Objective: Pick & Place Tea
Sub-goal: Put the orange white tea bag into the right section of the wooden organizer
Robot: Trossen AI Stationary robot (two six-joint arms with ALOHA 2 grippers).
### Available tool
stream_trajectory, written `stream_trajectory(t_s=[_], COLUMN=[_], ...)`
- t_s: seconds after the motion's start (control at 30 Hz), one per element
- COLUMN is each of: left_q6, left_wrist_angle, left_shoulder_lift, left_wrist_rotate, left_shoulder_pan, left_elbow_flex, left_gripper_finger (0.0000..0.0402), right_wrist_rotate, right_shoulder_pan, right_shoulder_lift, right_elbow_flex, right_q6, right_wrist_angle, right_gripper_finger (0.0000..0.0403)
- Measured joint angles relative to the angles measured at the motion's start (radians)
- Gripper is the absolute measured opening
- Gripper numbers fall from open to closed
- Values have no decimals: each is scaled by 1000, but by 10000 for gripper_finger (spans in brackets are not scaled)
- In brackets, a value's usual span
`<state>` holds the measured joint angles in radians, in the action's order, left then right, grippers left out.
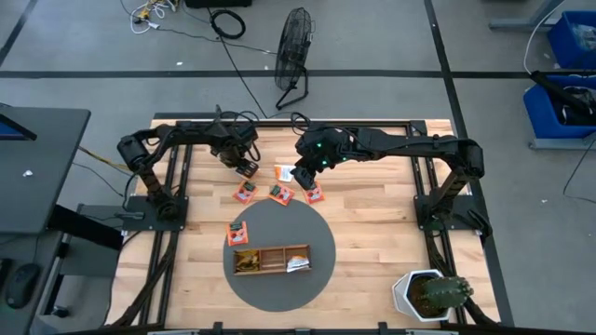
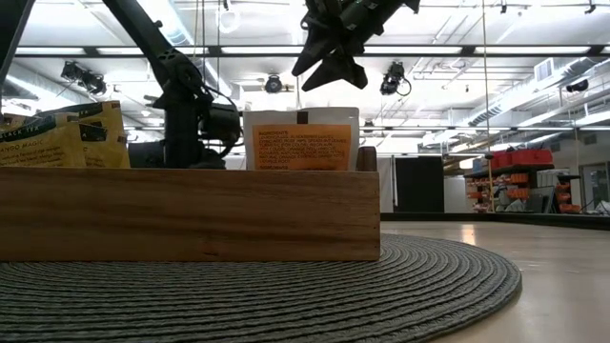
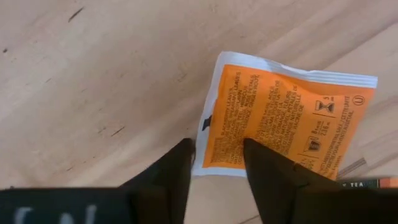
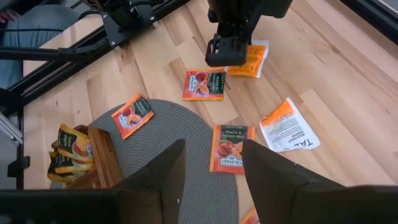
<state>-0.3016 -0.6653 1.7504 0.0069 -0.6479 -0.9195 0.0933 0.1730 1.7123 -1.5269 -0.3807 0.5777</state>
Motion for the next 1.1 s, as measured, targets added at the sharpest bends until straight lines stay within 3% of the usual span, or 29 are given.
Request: stream_trajectory(t_s=[0.33,0.63,0.9,1.1], left_q6=[19,20,76,169], left_wrist_angle=[-2,-21,-28,-8], left_shoulder_lift=[-36,-189,-423,-609], left_wrist_rotate=[30,22,20,-222], left_shoulder_pan=[1,3,77,250], left_elbow_flex=[4,5,5,3], left_gripper_finger=[11,3,3,2], right_wrist_rotate=[0,0,22,81], right_shoulder_pan=[0,0,5,7], right_shoulder_lift=[0,0,0,0], right_elbow_flex=[0,0,0,0], right_q6=[0,-1,4,18], right_wrist_angle=[3,10,6,-11], right_gripper_finger=[164,164,164,164])
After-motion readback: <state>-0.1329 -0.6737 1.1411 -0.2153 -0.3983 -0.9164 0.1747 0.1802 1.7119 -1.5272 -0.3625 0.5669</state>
